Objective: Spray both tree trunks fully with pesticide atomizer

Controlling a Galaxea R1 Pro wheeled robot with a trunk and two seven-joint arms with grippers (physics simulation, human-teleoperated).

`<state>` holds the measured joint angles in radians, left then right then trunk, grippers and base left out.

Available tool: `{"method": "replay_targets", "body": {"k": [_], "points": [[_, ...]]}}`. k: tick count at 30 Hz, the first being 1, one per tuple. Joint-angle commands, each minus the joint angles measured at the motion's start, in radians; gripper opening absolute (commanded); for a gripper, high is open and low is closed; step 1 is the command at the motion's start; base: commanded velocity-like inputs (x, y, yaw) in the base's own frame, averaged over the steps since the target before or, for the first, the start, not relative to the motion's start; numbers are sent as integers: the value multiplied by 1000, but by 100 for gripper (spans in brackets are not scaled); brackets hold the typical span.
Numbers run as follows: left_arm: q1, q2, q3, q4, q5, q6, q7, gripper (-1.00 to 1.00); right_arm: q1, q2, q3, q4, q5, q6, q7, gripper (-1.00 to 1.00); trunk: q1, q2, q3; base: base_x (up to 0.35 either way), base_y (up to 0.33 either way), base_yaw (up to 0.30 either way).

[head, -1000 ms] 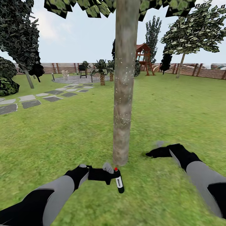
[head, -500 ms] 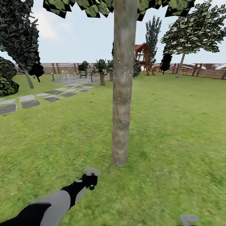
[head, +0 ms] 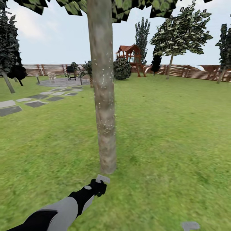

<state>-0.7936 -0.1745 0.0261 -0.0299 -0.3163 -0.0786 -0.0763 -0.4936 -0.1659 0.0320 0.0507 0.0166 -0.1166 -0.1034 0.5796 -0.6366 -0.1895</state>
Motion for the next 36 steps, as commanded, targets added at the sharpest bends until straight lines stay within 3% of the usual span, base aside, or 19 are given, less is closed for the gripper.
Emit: {"method": "replay_targets", "body": {"k": [1,23,36], "points": [[-1,0,3,1,-6,-3,-2,-100,0,0,3,5,2,-7,-2,100,1,-1,-2,196,-273,-299],[-1,0,3,1,-6,-8,-10,-100,5,3,3,5,2,-8,-1,100,1,-1,-2,231,-274,-300],[-1,0,5,-1,-4,-10,-10,-100,16,4,3,5,2,-9,-1,100,1,-1,2,328,-114,-290]]}}
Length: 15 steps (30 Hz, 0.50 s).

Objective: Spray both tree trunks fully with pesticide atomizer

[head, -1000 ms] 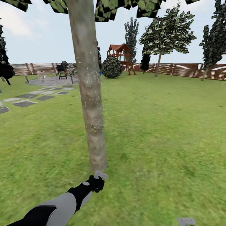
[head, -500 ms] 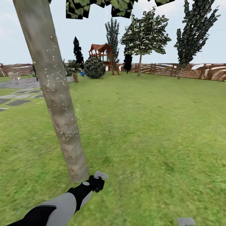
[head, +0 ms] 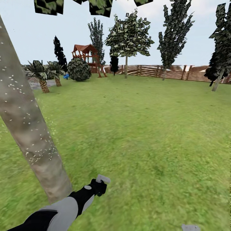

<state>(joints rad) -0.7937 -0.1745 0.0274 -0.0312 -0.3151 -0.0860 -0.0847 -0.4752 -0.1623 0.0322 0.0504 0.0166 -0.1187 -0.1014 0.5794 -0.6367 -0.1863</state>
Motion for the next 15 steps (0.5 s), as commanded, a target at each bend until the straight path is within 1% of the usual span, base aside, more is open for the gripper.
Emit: {"method": "replay_targets", "body": {"k": [1,13,15], "points": [[-1,0,3,1,-6,-3,-1,-100,-2,0,3,5,2,-7,-3,100,1,-1,0,350,-3,-244],[-1,0,3,1,-5,-3,-1,-100,0,1,3,5,2,-7,-3,100,1,-1,14,350,0,-236],[-1,0,4,1,-5,-3,-1,-100,0,1,3,5,2,-7,-3,100,1,-1,15,350,0,-137]]}}
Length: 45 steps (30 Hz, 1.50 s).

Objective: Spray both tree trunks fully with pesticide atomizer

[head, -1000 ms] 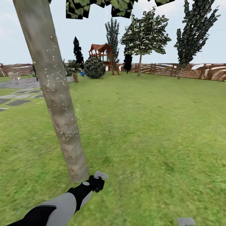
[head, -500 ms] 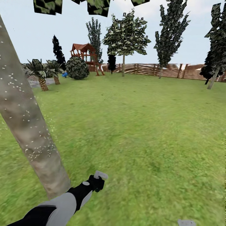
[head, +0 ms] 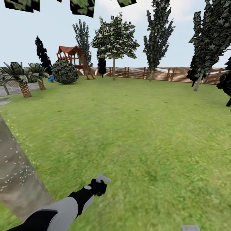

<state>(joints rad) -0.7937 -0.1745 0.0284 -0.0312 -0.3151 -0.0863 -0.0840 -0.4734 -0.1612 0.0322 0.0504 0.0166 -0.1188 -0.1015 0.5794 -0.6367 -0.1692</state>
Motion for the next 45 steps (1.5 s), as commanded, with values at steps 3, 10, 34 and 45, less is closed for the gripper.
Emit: {"method": "replay_targets", "body": {"k": [3,10,34,45], "points": [[-1,0,6,-3,-4,-3,0,-100,-2,0,3,5,2,-7,-3,100,1,-1,-1,350,0,-47],[-1,0,12,-13,141,-4,1,-100,-2,0,3,5,2,-7,-3,100,1,-1,-1,350,0,-5],[-1,0,10,-16,153,-3,1,-100,101,20,4,5,9,-3,-8,100,1,-1,7,350,0,0],[-1,0,11,-16,153,-3,1,-100,199,-27,6,4,12,0,313,100,1,-1,7,350,0,0]]}}
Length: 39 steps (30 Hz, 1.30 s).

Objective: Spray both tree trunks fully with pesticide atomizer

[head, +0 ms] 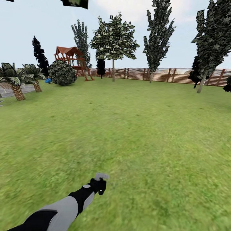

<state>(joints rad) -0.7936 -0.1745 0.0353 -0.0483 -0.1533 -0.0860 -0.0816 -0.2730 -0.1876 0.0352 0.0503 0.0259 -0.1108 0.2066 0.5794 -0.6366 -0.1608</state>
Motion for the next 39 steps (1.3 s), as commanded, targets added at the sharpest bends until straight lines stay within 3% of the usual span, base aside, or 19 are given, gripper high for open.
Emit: {"method": "replay_targets", "body": {"k": [1,5,12,28,39], "points": [[-1,0,4,1,-9,-4,-1,-100,4,-11,3,4,2,-10,47,100,1,-1,-2,350,0,0],[-1,0,4,1,-9,-4,-1,-100,14,-18,4,4,1,-12,70,100,1,-1,-2,350,0,0],[-1,0,5,1,-9,-4,-1,-100,16,12,3,4,1,-12,71,100,1,-1,-2,350,0,0],[-1,0,1,1,-8,-4,-1,-100,16,15,3,4,-2,-13,71,100,1,-1,-2,350,0,0],[-1,0,2,1,-9,-4,-1,-100,16,47,2,3,0,-10,73,100,1,-1,-2,350,0,0]]}}
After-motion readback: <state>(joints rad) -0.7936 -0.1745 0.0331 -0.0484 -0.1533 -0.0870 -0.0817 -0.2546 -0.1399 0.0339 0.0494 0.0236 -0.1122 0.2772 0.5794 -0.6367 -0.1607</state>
